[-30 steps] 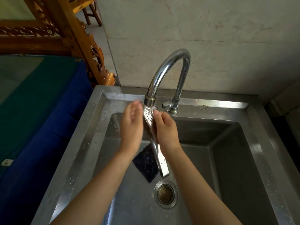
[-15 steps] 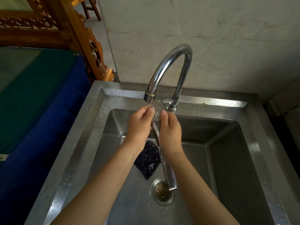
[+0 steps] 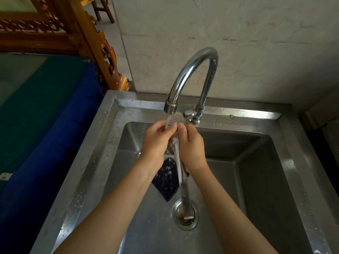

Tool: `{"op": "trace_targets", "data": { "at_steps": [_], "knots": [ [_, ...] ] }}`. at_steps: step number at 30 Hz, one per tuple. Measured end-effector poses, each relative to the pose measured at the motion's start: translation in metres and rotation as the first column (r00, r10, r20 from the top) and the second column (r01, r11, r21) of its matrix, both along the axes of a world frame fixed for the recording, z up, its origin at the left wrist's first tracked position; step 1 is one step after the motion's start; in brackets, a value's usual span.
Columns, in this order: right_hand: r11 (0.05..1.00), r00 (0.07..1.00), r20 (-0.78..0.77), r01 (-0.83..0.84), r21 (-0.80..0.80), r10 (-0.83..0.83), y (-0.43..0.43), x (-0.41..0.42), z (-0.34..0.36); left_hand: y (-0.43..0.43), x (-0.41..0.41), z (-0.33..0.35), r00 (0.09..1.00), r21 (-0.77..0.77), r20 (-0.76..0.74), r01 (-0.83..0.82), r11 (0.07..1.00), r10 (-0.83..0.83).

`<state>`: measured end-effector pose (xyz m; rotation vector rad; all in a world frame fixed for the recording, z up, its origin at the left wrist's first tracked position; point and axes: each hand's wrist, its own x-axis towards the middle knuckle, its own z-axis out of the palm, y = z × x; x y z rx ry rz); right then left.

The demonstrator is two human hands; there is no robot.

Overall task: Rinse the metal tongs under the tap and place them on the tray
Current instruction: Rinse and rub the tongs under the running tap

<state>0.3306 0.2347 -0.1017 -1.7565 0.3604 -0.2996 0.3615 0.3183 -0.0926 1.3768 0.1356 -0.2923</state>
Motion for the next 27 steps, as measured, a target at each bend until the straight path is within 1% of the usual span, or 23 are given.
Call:
{"op": "trace_targets", "data": {
  "at_steps": [3, 6, 8, 11, 12, 14, 17, 19, 22, 25, 27],
  "knots": [
    [0.998, 0.998, 0.027, -0.052, -0.037, 0.053, 0.005, -0.004, -0.002, -0.003, 0.009, 0.002, 0.990, 0.021, -0.055, -0.126, 0.992, 0.127],
    [0.998, 0.997, 0.042, -0.058, -0.033, 0.059, 0.006, -0.007, -0.006, -0.002, 0.007, 0.002, 0.990, 0.021, -0.018, -0.138, 0.990, 0.139],
    [0.998, 0.997, 0.054, -0.046, -0.053, 0.049, 0.007, -0.009, -0.008, 0.005, 0.006, 0.002, 0.995, -0.003, -0.017, -0.098, 0.995, 0.098],
    [0.997, 0.997, 0.078, 0.020, -0.073, -0.014, 0.005, -0.008, -0.009, 0.014, 0.002, 0.001, 0.995, -0.073, -0.058, 0.081, 0.994, -0.086],
    [0.996, 0.997, 0.079, 0.025, -0.081, -0.018, 0.004, -0.007, -0.008, 0.016, 0.001, 0.001, 0.990, -0.091, -0.080, 0.113, 0.989, -0.120],
    [0.996, 0.997, 0.076, 0.007, -0.091, 0.000, 0.003, -0.005, -0.007, 0.017, 0.003, 0.003, 0.987, -0.076, -0.108, 0.107, 0.991, -0.114],
    [0.999, 0.998, 0.065, -0.008, -0.032, 0.010, 0.003, -0.005, -0.006, 0.016, 0.006, 0.003, 0.991, 0.013, -0.087, 0.104, 0.994, -0.103],
    [1.000, 0.998, 0.048, -0.031, -0.005, 0.031, 0.004, -0.006, -0.007, 0.011, 0.007, 0.001, 0.997, 0.139, -0.012, 0.077, 0.987, -0.076],
    [0.996, 0.996, 0.031, -0.079, -0.029, 0.080, 0.006, -0.008, -0.007, 0.006, 0.009, 0.002, 0.994, 0.278, 0.108, -0.036, 0.960, 0.006],
    [1.000, 0.999, 0.045, -0.017, -0.023, 0.018, 0.007, -0.001, -0.004, 0.001, 0.004, -0.001, 0.979, 0.357, 0.200, -0.097, 0.929, 0.025],
    [0.999, 0.999, 0.031, 0.018, -0.047, -0.017, 0.006, 0.012, 0.003, -0.003, -0.004, -0.006, 0.970, 0.367, 0.240, -0.068, 0.928, -0.024]
  ]
}}
